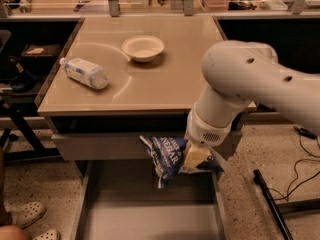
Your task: Place blue chip bag into middle drawer
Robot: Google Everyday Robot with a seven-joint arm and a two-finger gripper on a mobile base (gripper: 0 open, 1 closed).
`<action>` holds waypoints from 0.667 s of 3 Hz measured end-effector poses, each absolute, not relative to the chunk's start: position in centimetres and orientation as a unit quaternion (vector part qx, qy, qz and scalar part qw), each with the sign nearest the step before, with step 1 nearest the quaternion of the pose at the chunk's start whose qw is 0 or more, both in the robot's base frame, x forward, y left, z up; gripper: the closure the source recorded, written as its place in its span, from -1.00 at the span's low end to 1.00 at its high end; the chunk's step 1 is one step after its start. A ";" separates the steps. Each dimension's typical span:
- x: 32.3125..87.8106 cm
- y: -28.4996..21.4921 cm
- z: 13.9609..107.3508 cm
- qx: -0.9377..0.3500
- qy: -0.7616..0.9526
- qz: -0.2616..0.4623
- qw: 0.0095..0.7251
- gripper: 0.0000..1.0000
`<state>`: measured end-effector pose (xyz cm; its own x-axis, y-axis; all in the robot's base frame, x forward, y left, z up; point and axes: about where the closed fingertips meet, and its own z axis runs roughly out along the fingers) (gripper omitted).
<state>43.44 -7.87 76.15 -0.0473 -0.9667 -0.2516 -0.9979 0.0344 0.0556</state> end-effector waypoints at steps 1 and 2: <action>41.7 -6.7 70.1 -0.673 0.719 0.166 0.052 1.00; 41.6 -6.7 69.3 -0.671 0.719 0.173 0.047 1.00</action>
Offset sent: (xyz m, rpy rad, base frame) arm -0.0145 0.0097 -0.0507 0.0467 0.0931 -0.0090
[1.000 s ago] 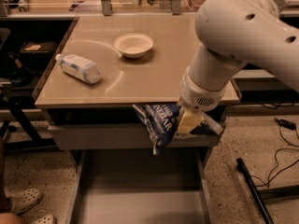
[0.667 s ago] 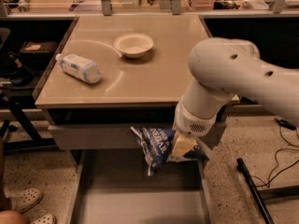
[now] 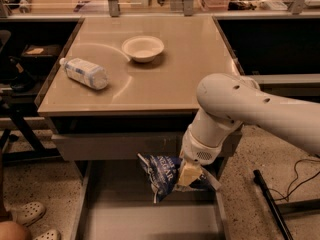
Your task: Place blue chip bag into middle drawer
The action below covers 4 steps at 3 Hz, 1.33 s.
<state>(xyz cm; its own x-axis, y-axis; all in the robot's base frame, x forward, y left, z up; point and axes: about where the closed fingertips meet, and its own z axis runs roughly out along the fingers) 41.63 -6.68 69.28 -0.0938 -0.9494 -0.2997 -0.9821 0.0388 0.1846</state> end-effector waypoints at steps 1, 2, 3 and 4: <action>40.7 -5.2 68.4 -0.669 0.718 0.187 0.053 1.00; 39.5 -3.4 65.3 -0.653 0.731 0.187 0.061 1.00; 40.7 -1.6 61.7 -0.630 0.750 0.179 0.088 1.00; 41.2 -0.4 58.0 -0.604 0.765 0.201 0.095 1.00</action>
Offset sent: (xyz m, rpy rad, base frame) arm -0.0128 0.0697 -0.0896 0.0895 -0.0835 -0.1687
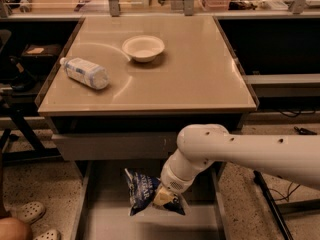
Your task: Place blue chip bag into middle drawer
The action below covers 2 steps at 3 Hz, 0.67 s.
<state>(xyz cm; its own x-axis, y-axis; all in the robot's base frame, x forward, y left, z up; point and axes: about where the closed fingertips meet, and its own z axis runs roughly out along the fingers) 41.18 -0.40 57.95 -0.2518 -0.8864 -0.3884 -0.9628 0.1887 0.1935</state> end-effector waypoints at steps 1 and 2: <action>41.3 -0.2 57.5 -0.602 0.766 0.205 0.096 1.00; 40.8 0.2 56.1 -0.595 0.771 0.206 0.090 1.00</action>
Offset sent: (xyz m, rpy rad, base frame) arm -0.0098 0.0110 -0.0355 -0.0068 0.0372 -0.0409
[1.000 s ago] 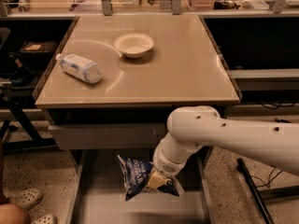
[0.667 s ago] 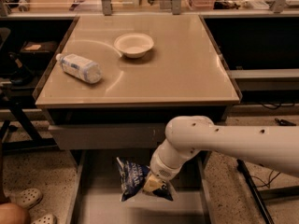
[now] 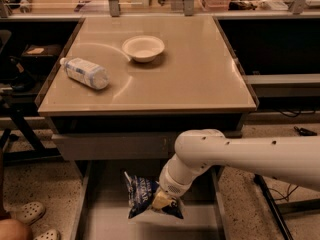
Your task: Place blue chip bag into middle drawer
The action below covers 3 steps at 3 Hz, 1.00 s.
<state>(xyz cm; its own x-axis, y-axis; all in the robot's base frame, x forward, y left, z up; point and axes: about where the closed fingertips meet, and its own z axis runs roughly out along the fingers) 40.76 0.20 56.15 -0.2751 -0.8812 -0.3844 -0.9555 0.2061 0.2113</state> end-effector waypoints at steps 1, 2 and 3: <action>39.9 0.2 52.1 -0.570 0.792 0.205 0.077 1.00; 40.3 0.2 48.4 -0.538 0.818 0.187 0.083 1.00; 40.5 -0.1 44.8 -0.507 0.841 0.171 0.079 1.00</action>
Offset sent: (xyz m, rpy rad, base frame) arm 0.0087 -0.0060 -0.1281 -0.1100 -0.0126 -0.2786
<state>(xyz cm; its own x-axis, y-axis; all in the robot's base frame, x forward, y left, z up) 40.54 -0.10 44.77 -0.4729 -0.8263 -0.3059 -0.8802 0.4270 0.2073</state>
